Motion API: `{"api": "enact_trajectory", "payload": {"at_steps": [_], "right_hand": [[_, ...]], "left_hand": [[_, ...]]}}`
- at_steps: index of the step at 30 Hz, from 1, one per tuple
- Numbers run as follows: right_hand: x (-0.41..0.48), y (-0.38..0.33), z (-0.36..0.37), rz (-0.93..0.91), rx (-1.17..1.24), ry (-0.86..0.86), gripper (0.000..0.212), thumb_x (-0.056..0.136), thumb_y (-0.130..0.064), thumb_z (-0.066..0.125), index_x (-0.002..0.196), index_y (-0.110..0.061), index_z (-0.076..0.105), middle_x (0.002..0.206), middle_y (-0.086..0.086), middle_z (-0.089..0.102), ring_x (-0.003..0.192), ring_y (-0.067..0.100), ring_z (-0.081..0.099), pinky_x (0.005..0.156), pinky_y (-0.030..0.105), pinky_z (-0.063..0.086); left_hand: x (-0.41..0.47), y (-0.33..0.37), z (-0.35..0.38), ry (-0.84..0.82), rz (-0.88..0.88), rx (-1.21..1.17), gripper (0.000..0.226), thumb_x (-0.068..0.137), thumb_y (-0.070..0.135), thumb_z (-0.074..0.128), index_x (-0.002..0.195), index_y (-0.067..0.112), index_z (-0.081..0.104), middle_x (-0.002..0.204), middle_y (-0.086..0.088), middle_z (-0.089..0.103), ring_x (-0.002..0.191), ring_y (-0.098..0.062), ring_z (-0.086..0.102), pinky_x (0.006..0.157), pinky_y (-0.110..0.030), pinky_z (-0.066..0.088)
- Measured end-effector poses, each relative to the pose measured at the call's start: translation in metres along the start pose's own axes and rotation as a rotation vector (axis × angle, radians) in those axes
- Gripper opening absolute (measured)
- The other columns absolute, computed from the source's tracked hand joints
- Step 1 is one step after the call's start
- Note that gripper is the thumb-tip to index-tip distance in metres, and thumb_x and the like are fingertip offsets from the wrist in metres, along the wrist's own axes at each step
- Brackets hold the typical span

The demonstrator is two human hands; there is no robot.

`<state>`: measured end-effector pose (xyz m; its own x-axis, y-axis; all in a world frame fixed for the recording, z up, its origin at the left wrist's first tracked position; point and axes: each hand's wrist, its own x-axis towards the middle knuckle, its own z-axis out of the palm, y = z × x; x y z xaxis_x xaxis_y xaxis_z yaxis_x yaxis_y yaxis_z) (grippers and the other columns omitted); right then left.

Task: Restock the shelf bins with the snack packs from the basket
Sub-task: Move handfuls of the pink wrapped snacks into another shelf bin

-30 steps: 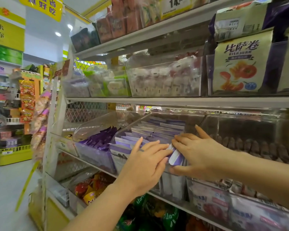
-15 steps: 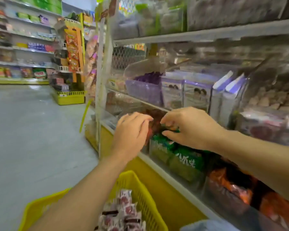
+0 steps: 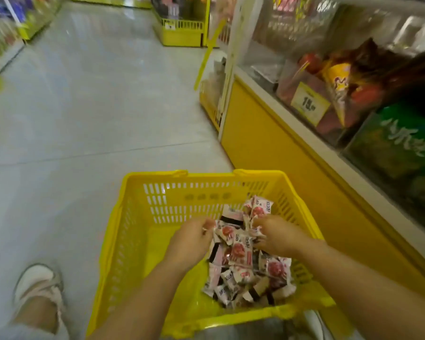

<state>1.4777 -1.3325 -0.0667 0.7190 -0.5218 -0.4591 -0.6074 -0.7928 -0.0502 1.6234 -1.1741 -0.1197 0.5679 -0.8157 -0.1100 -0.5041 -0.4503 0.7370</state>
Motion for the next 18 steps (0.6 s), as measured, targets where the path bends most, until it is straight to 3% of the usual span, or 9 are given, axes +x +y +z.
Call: {"api": "enact_trajectory", "payload": {"at_steps": [3, 6, 10, 12, 18], "right_hand": [[0.017, 0.025, 0.025, 0.094, 0.027, 0.018, 0.071, 0.09, -0.029, 0.062, 0.149, -0.021, 0.024, 0.15, 0.006, 0.033, 0.135, 0.024, 0.034, 0.107, 0.036, 0.037], [0.028, 0.041, 0.044, 0.135, 0.098, 0.013, 0.077, 0.092, -0.04, 0.057, 0.152, -0.022, 0.013, 0.156, 0.004, 0.022, 0.142, 0.024, 0.025, 0.114, 0.037, 0.03], [0.043, 0.041, 0.062, 0.169, 0.142, 0.112, 0.065, 0.095, -0.05, 0.045, 0.15, -0.026, 0.02, 0.151, 0.0, 0.034, 0.136, 0.021, 0.032, 0.108, 0.036, 0.037], [0.05, 0.039, 0.065, 0.176, 0.089, 0.156, 0.065, 0.093, -0.053, 0.045, 0.149, -0.025, 0.025, 0.148, -0.001, 0.039, 0.133, 0.02, 0.032, 0.106, 0.034, 0.037], [0.06, 0.038, 0.061, 0.222, 0.009, 0.179, 0.077, 0.077, -0.062, 0.062, 0.139, -0.021, 0.043, 0.131, 0.0, 0.051, 0.119, 0.021, 0.037, 0.099, 0.032, 0.039]], "left_hand": [[0.021, -0.013, 0.031, -0.223, -0.094, 0.003, 0.03, 0.099, 0.026, 0.047, 0.127, 0.024, 0.055, 0.126, 0.003, 0.06, 0.106, -0.016, 0.059, 0.081, -0.029, 0.049], [0.041, -0.016, 0.065, -0.386, -0.142, 0.003, 0.035, 0.098, 0.024, 0.048, 0.133, 0.021, 0.048, 0.121, -0.004, 0.062, 0.099, -0.022, 0.061, 0.074, -0.029, 0.048], [0.051, -0.017, 0.103, -0.346, -0.114, -0.033, 0.05, 0.094, 0.025, 0.058, 0.141, 0.024, 0.041, 0.137, -0.002, 0.054, 0.121, -0.019, 0.053, 0.099, -0.036, 0.047], [0.055, -0.019, 0.113, -0.311, -0.051, 0.036, 0.057, 0.091, 0.026, 0.062, 0.142, 0.029, 0.037, 0.144, 0.002, 0.044, 0.127, -0.02, 0.047, 0.103, -0.037, 0.043], [0.068, -0.018, 0.12, -0.43, 0.057, 0.256, 0.071, 0.088, 0.03, 0.065, 0.147, 0.029, 0.027, 0.143, -0.002, 0.034, 0.12, -0.027, 0.049, 0.091, -0.042, 0.05]]}}
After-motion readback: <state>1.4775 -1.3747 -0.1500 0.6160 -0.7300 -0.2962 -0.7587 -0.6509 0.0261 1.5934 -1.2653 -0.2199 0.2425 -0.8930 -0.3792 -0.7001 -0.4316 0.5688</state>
